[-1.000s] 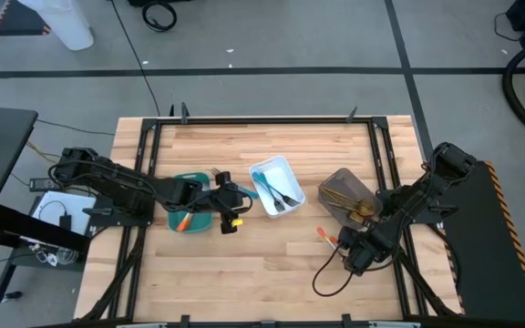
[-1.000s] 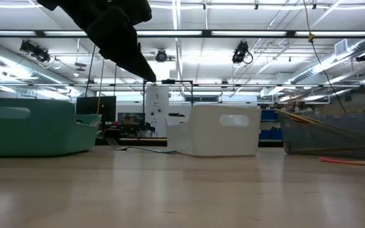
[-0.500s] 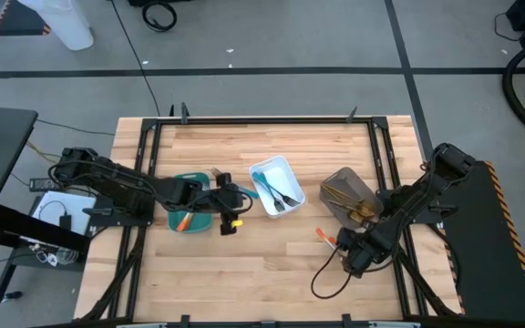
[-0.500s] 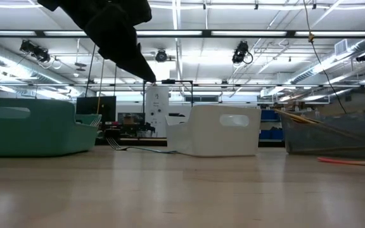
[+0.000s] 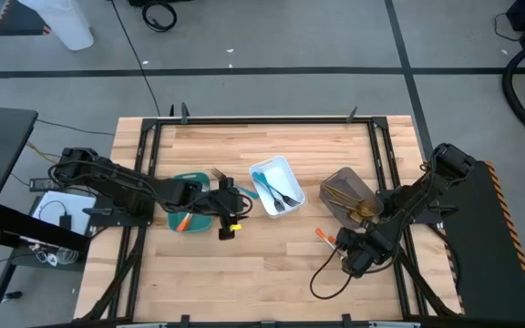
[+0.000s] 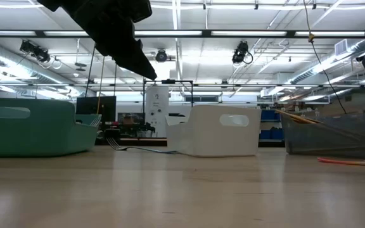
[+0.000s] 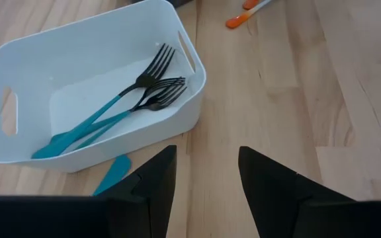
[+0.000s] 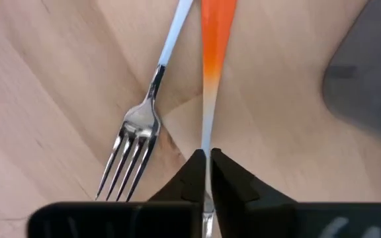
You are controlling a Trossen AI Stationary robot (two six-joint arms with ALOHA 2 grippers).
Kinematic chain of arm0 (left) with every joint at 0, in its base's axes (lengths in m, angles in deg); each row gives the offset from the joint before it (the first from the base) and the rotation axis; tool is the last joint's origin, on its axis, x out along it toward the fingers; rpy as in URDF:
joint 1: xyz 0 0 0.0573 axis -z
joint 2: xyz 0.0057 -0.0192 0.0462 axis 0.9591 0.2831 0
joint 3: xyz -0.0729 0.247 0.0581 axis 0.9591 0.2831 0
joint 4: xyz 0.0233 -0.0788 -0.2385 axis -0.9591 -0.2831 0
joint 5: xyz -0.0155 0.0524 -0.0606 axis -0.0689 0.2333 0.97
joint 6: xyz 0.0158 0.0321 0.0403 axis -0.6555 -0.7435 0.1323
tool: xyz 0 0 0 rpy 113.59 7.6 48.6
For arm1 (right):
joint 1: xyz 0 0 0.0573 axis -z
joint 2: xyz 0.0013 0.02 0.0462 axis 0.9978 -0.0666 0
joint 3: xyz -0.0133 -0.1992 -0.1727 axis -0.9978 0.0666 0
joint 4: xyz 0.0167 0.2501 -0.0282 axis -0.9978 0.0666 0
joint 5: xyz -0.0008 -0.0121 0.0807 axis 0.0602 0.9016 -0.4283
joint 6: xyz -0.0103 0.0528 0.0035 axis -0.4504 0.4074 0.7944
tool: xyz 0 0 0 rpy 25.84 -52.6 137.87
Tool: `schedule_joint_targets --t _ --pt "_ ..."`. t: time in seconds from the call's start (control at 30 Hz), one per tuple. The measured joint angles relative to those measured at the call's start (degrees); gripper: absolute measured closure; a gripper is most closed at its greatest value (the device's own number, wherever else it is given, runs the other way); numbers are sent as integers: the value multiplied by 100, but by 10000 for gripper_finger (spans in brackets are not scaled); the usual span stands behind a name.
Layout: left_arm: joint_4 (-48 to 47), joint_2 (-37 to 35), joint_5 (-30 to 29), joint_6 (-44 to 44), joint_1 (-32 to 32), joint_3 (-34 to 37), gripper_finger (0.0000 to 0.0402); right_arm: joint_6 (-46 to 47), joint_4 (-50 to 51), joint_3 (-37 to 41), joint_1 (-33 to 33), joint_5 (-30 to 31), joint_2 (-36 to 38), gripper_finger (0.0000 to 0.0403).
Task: Sort silverware by color (type)
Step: Put the orange fork into the green bin
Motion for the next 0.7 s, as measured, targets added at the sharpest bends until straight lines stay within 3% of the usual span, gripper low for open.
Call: schedule_joint_targets --t 0.33,0.7 --pt "-2 0 -5 -9 31 0 230 766 -79 -9 -489 410 0 304" --pt "1 0 -9 -4 28 0 230 2117 -229 302 -1321 1111 4 276"
